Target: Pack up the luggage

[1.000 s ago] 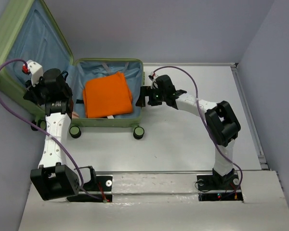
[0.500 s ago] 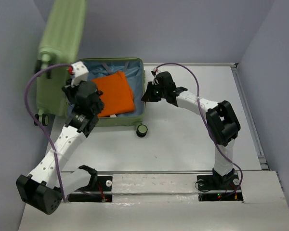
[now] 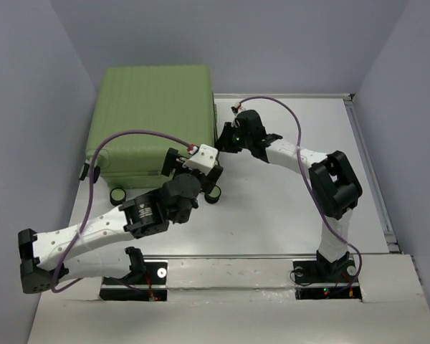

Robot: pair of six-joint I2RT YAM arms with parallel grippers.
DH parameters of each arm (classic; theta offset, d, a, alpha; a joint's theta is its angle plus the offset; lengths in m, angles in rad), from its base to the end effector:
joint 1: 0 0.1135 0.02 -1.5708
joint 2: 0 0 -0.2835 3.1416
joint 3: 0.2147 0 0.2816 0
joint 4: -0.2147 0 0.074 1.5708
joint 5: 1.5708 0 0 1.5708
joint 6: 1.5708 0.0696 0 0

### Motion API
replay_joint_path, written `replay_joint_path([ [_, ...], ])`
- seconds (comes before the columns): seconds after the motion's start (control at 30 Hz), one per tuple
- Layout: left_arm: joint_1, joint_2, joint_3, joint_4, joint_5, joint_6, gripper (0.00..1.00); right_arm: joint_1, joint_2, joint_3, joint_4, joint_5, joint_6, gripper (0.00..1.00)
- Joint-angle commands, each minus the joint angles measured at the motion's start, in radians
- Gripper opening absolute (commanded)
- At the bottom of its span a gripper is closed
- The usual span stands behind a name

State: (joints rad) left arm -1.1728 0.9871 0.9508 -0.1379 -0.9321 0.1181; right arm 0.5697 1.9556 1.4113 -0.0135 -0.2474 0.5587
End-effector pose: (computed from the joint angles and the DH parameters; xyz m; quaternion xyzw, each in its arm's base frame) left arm 0.1502 -0.2131 0.3800 0.1808 0.7204 0.0084 0.6695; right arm 0.4227 0.2910 0.2102 -0.0646 0.8674 0.3486 0.3491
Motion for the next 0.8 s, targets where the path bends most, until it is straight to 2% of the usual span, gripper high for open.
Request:
replay_joint_path([
  [0.0,-0.062,-0.105,0.121,0.024,0.093,-0.112,0.99,-0.050,-0.059,-0.139,0.033,0.025,-0.046,0.07],
  [0.07,-0.060,-0.134,0.131,0.072,0.067,-0.139,0.99,-0.088,-0.099,-0.185,0.040,0.030,-0.048,0.07],
  [0.17,0.054,-0.094,0.207,0.006,0.087,-0.184,0.99,-0.172,-0.199,-0.293,0.046,0.028,-0.049,0.07],
  [0.2,0.161,-0.078,0.232,-0.023,0.122,-0.210,0.99,-0.198,-0.227,-0.323,0.047,0.027,-0.048,0.07],
  [0.23,0.218,-0.061,0.277,-0.078,0.209,-0.262,0.99,-0.224,-0.286,-0.383,0.049,0.028,-0.051,0.07],
  [0.27,0.266,-0.030,0.295,-0.100,0.238,-0.287,0.99,-0.253,-0.316,-0.411,0.047,0.022,-0.054,0.07],
  [0.33,0.350,-0.001,0.321,-0.133,0.253,-0.296,0.99,-0.339,-0.371,-0.462,0.047,0.010,-0.056,0.07],
  [0.37,0.431,0.019,0.342,-0.169,0.234,-0.326,0.99,-0.362,-0.421,-0.503,0.046,0.001,-0.062,0.07],
  [0.43,0.534,0.016,0.351,-0.163,0.315,-0.350,0.99,-0.428,-0.466,-0.535,0.038,-0.003,-0.069,0.07],
  [0.47,0.662,0.004,0.353,-0.143,0.376,-0.388,0.99,-0.445,-0.501,-0.549,0.023,-0.016,-0.072,0.07],
  [0.5,0.724,-0.001,0.352,-0.126,0.436,-0.405,0.99,-0.455,-0.512,-0.548,0.017,-0.018,-0.082,0.07],
  [0.53,0.781,0.001,0.352,-0.117,0.529,-0.419,0.99,-0.455,-0.518,-0.540,-0.018,-0.018,-0.094,0.32],
  [0.57,0.871,0.016,0.345,-0.111,0.565,-0.438,0.99,-0.464,-0.521,-0.525,-0.044,-0.016,-0.120,0.50],
  [0.6,0.912,0.030,0.336,-0.097,0.632,-0.475,0.99,-0.464,-0.532,-0.490,-0.107,-0.013,-0.138,0.75],
  [0.67,0.966,0.051,0.275,-0.077,0.699,-0.518,0.99,-0.464,-0.567,-0.480,-0.137,-0.006,-0.141,0.88],
  [0.7,1.008,0.064,0.246,-0.062,0.763,-0.547,0.97,-0.479,-0.616,-0.485,-0.149,0.017,-0.137,0.89],
  [0.77,1.054,0.067,0.175,-0.014,0.788,-0.577,0.96,-0.507,-0.661,-0.488,-0.163,0.036,-0.132,0.83],
])
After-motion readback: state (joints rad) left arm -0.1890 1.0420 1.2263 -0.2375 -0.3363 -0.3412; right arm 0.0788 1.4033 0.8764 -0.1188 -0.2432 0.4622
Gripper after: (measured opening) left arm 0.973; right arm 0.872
